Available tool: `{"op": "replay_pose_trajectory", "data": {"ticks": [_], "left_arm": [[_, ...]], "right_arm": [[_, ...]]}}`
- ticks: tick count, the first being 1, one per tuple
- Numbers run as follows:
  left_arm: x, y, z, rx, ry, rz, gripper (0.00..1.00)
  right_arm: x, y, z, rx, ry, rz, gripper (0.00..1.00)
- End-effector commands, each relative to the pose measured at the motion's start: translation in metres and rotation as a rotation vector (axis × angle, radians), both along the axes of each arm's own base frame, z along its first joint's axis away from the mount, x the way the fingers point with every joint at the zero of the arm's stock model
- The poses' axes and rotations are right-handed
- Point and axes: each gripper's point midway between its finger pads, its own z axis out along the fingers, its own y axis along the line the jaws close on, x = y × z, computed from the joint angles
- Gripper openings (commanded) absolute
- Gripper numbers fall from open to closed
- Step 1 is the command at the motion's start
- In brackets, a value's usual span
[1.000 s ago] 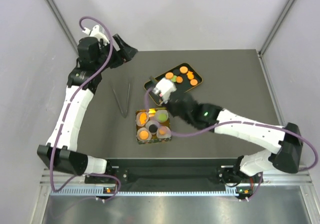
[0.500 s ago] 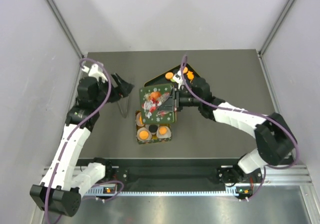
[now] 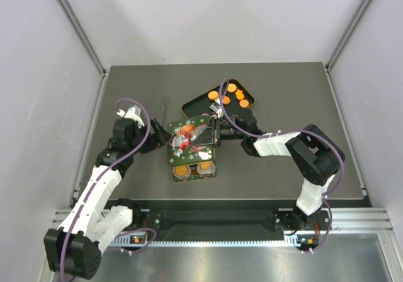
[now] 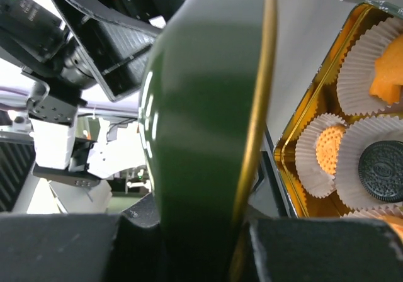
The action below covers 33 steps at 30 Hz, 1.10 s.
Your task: Pack the cookies
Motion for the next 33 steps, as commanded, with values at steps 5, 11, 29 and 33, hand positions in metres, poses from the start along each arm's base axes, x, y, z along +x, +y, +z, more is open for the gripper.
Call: {"op": "replay_pose_trajectory", "data": {"ticks": [5, 11, 29, 33], "left_arm": [[0.005, -0.013, -0.004, -0.046, -0.045, -0.027, 0.83], [0.002, -0.017, -0.015, -0.048, -0.029, -0.033, 0.82], [0.000, -0.028, -0.041, -0.030, 0.017, -0.054, 0.81], [-0.001, -0.029, -0.049, -0.027, 0.034, -0.054, 0.80]], "right_arm": [[-0.005, 0.008, -0.005, 0.060, -0.025, 0.041, 0.00], [-0.010, 0.008, -0.020, 0.051, 0.006, 0.051, 0.00], [-0.014, 0.012, -0.049, 0.035, 0.067, 0.069, 0.00], [-0.015, 0.010, -0.052, 0.030, 0.075, 0.067, 0.01]]}}
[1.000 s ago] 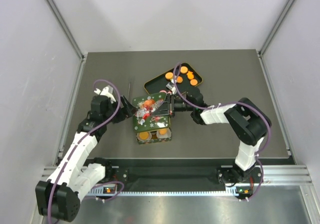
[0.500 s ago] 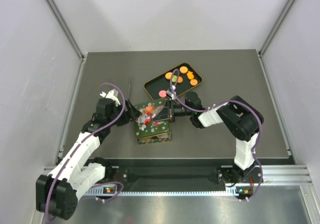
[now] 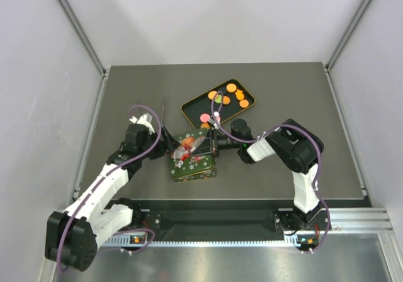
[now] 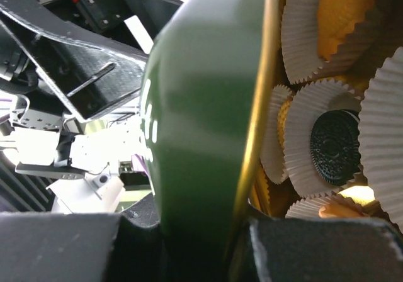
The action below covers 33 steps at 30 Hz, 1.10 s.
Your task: Pack the cookies
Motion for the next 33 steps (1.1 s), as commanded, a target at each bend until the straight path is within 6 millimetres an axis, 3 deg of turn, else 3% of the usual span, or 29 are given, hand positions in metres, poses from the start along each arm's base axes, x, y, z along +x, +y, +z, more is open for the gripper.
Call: {"op": "replay_pose_trajectory", "data": {"ticks": [1, 15, 33], "left_arm": [[0.007, -0.003, 0.002, -0.008, -0.041, 0.002, 0.80], [0.008, -0.004, -0.027, 0.025, 0.027, -0.005, 0.75], [0.008, -0.004, -0.037, 0.050, 0.056, -0.009, 0.73]], "right_arm": [[-0.005, 0.004, 0.014, 0.066, -0.079, 0.025, 0.01], [-0.003, -0.005, 0.007, 0.065, -0.059, -0.003, 0.16], [0.010, -0.041, 0.002, 0.074, -0.038, -0.094, 0.30]]}}
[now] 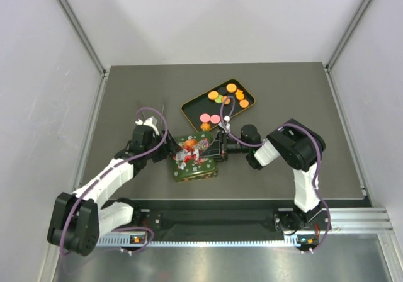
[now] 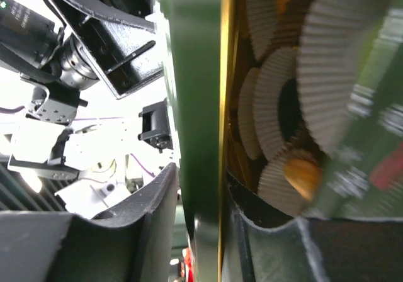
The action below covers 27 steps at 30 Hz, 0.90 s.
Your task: Pack the cookies
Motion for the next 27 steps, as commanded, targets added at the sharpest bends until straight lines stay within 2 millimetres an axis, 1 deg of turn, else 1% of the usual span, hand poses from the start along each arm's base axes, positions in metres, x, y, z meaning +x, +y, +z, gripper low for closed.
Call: {"op": "replay_pose_trajectory", "data": {"ticks": [1, 2, 4, 8, 13, 19, 22, 27], "left_arm": [[0.007, -0.001, 0.002, 0.015, -0.035, -0.005, 0.73], [0.007, -0.001, 0.001, 0.017, -0.029, -0.005, 0.73], [0.008, -0.002, 0.000, 0.021, -0.027, -0.006, 0.73], [0.008, -0.003, -0.004, 0.030, -0.018, -0.004, 0.74], [0.009, -0.007, -0.005, 0.039, -0.015, -0.011, 0.73], [0.011, -0.009, -0.001, 0.052, -0.019, -0.021, 0.73], [0.012, -0.011, 0.000, 0.060, -0.019, -0.025, 0.74], [0.010, -0.014, 0.004, 0.068, -0.018, -0.045, 0.75]], "right_arm": [[0.009, -0.012, 0.018, 0.064, -0.087, -0.030, 0.31], [0.010, -0.017, 0.016, 0.060, -0.082, -0.041, 0.34], [0.011, -0.022, 0.018, 0.064, -0.089, -0.050, 0.36], [0.014, -0.035, 0.014, 0.058, -0.080, -0.082, 0.40], [0.018, -0.051, 0.010, 0.048, -0.073, -0.122, 0.42], [0.026, -0.073, 0.006, 0.028, -0.081, -0.179, 0.45], [0.027, -0.079, 0.003, 0.013, -0.085, -0.194, 0.47], [0.030, -0.082, -0.004, -0.043, -0.104, -0.216, 0.50]]}}
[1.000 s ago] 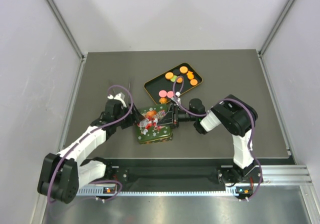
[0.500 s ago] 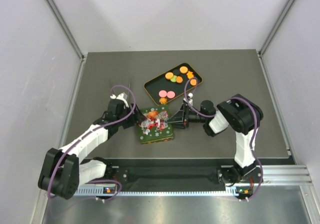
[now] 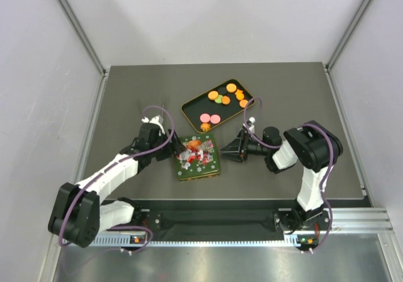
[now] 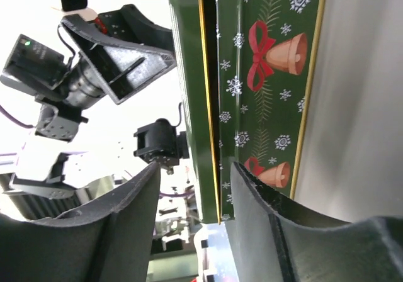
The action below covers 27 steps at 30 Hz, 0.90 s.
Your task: Pack the cookies
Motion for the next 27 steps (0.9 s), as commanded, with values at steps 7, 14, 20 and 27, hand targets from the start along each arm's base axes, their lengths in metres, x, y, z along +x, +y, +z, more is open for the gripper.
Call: {"op": "replay_pose_trajectory", "data": {"ticks": [7, 14, 20, 27], "left_arm": [[0.004, 0.000, 0.027, 0.059, -0.059, -0.032, 0.85], [0.002, -0.006, 0.051, 0.029, -0.101, -0.079, 0.89], [-0.013, 0.002, 0.053, 0.029, -0.041, -0.040, 0.91], [-0.040, 0.002, 0.045, -0.037, -0.009, -0.035, 0.92]], "right_arm": [[0.020, -0.009, -0.001, -0.194, -0.203, -0.052, 0.61], [0.028, 0.000, 0.003, -0.370, -0.347, -0.035, 0.78], [0.046, 0.009, 0.007, -0.455, -0.399, -0.040, 0.83], [0.068, 0.021, 0.011, -0.478, -0.424, -0.039, 0.83]]}}
